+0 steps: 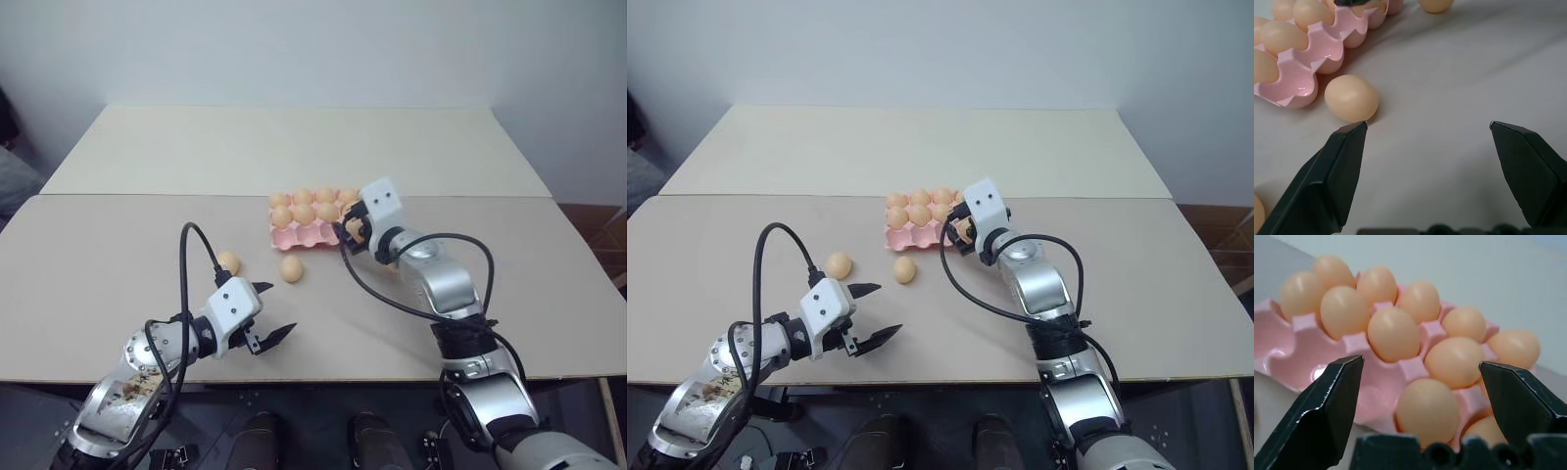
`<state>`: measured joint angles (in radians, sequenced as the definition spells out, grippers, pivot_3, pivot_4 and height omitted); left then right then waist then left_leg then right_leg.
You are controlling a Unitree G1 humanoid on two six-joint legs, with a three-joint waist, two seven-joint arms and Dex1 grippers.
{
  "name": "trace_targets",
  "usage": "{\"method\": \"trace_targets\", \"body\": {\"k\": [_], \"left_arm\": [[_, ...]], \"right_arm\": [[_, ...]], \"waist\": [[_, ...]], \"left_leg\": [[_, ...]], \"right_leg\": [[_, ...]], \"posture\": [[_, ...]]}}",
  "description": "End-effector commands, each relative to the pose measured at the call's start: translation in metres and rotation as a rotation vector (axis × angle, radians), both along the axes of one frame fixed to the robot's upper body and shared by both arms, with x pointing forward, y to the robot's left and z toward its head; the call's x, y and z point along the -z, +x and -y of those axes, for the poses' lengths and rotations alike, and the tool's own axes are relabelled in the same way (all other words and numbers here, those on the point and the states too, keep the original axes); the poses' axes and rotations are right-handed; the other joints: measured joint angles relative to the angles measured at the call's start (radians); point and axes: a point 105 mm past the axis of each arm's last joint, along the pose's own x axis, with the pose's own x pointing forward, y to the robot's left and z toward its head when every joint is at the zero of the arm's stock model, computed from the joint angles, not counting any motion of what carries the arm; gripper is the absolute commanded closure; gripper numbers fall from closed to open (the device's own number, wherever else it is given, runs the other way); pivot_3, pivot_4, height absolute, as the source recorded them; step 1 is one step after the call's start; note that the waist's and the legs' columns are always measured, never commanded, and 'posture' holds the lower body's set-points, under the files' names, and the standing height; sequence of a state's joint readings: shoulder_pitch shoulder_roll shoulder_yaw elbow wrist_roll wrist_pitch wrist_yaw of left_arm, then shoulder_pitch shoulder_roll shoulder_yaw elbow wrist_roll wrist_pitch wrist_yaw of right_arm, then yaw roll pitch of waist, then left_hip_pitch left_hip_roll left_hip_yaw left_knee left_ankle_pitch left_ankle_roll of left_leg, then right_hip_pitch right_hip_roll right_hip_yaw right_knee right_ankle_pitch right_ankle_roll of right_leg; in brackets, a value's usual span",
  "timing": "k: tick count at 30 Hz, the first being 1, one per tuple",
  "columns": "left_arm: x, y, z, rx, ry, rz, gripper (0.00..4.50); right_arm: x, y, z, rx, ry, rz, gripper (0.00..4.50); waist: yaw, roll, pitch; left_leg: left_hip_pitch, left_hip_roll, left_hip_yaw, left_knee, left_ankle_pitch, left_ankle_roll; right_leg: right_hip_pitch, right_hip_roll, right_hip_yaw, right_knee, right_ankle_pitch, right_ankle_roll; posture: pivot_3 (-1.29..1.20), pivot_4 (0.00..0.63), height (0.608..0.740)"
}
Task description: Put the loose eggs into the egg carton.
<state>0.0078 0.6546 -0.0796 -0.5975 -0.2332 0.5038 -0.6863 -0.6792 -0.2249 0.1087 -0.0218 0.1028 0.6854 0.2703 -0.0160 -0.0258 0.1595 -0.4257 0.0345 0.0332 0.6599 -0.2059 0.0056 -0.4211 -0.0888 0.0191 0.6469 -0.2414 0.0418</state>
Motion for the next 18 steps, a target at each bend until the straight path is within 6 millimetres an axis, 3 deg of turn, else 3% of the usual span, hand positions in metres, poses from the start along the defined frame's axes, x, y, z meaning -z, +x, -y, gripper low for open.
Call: {"method": "trace_targets", "body": {"k": [1, 5, 10, 13, 15, 18], "left_arm": [[-0.009, -0.003, 0.001, -0.002, -0.01, 0.042, 0.14], [-0.012, -0.003, 0.003, -0.005, -0.054, 0.056, 0.14], [-0.015, -0.003, 0.007, 0.002, -0.099, 0.071, 0.14], [-0.015, -0.004, 0.009, 0.017, -0.107, 0.066, 0.14], [-0.014, -0.006, 0.01, 0.045, -0.108, 0.053, 0.14], [-0.013, -0.005, 0.012, 0.069, -0.107, 0.045, 0.14]], "right_arm": [[-0.045, -0.025, 0.013, -0.036, 0.104, 0.136, 0.04], [-0.045, -0.066, 0.024, -0.121, 0.108, 0.182, 0.04], [-0.022, -0.118, 0.026, -0.176, 0.139, 0.202, 0.04], [-0.016, -0.134, 0.028, -0.163, 0.161, 0.245, 0.04], [-0.008, -0.146, 0.036, -0.142, 0.264, 0.21, 0.04], [0.015, -0.16, 0.052, -0.068, 0.265, 0.17, 0.04]], "waist": [[0.003, 0.0, 0.0], [0.01, 0.0, 0.0], [0.003, 0.0, 0.0], [-0.004, 0.0, 0.0], [0.0, 0.0, 0.0], [0.008, 0.0, 0.0]], "left_leg": [[0.0, 0.0, 0.0, 0.0, 0.0, 0.0], [0.0, 0.0, -0.001, 0.0, 0.0, 0.0], [0.0, 0.0, -0.001, 0.0, 0.0, 0.0], [0.001, 0.001, 0.0, 0.0, 0.0, 0.0], [0.003, 0.001, 0.0, 0.0, 0.0, 0.0], [0.002, 0.001, -0.001, 0.0, 0.0, 0.0]], "right_leg": [[0.0, 0.0, 0.0, 0.0, 0.0, 0.0], [0.002, -0.001, -0.002, -0.001, 0.0, 0.0], [0.002, -0.001, -0.002, -0.001, 0.0, 0.0], [0.001, 0.0, 0.0, -0.001, 0.0, 0.0], [0.002, 0.0, 0.0, -0.001, 0.0, 0.0], [0.003, 0.0, -0.001, -0.001, -0.001, 0.0]], "posture": [[0.0, 0.15, 0.74], [0.0, 0.15, 0.74], [0.0, 0.15, 0.74], [0.0, 0.15, 0.74], [0.0, 0.15, 0.74], [0.0, 0.15, 0.74]]}}
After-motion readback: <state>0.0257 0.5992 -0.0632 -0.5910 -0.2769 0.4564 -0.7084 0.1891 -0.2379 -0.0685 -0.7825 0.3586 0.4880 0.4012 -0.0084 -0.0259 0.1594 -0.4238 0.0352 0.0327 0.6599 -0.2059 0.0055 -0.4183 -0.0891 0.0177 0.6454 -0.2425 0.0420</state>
